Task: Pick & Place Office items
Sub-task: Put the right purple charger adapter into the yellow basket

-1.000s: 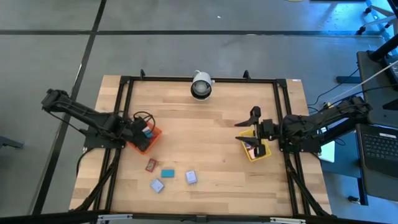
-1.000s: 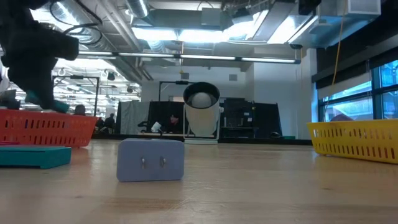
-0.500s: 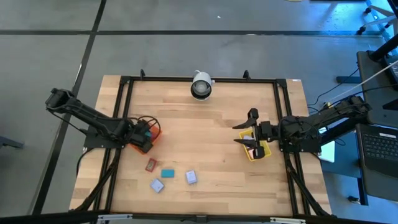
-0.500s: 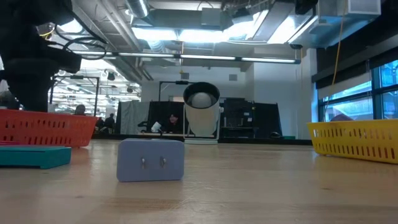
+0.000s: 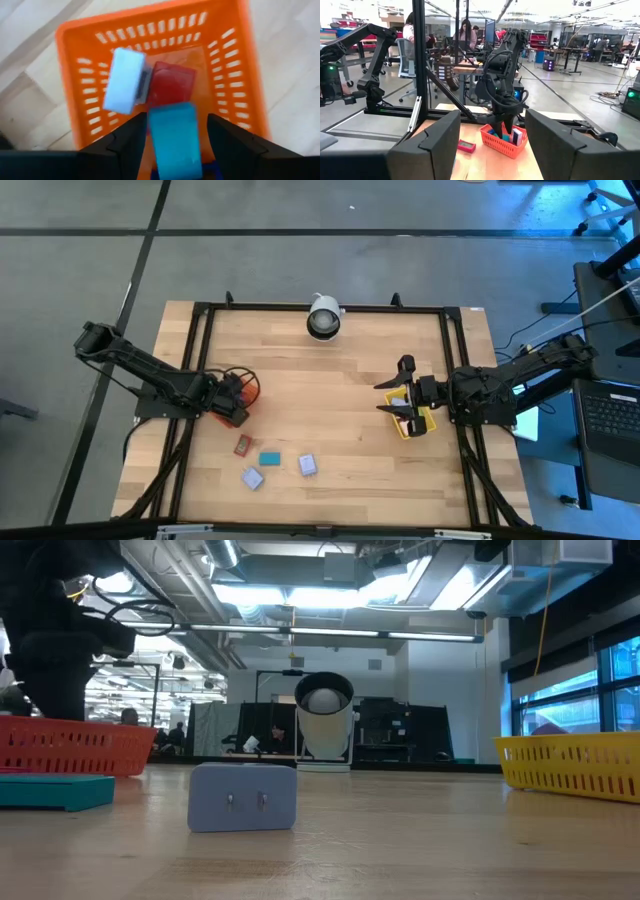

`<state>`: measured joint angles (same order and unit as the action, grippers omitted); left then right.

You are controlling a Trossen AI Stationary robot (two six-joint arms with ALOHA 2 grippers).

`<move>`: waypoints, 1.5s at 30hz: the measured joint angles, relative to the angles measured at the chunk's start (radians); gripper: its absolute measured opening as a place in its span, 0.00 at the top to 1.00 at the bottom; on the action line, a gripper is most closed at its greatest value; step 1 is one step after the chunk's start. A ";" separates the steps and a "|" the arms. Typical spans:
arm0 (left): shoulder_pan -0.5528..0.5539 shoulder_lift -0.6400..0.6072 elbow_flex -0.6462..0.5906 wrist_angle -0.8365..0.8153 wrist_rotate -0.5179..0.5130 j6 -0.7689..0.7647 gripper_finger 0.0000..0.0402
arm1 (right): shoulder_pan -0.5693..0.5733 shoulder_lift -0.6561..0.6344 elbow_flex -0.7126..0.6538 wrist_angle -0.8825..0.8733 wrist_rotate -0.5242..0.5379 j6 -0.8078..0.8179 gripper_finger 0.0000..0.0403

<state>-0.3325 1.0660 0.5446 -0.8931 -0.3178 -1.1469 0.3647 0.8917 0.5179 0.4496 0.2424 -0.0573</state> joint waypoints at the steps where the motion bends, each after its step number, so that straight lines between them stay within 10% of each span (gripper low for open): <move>1: 0.000 0.000 0.002 0.008 -0.001 0.004 0.49 | 0.000 0.000 0.000 0.000 0.000 -0.003 0.45; 12: 0.000 -0.013 0.192 0.010 -0.042 0.171 0.49 | 0.000 0.000 0.000 0.000 0.000 -0.007 0.45; 19: -0.026 0.007 0.232 0.297 0.130 0.512 0.50 | 0.000 0.000 0.000 0.000 0.000 -0.007 0.45; 31: -0.069 0.300 0.231 0.559 0.041 1.271 0.51 | 0.000 -0.001 0.000 0.033 0.000 -0.003 0.45; 45: -0.066 0.548 0.395 0.633 0.071 1.525 0.37 | 0.000 -0.001 0.000 0.031 0.000 0.039 0.45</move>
<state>-0.3980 1.6136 0.9398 -0.2599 -0.2463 0.3783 0.3649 0.8909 0.5179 0.4806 0.2428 -0.0185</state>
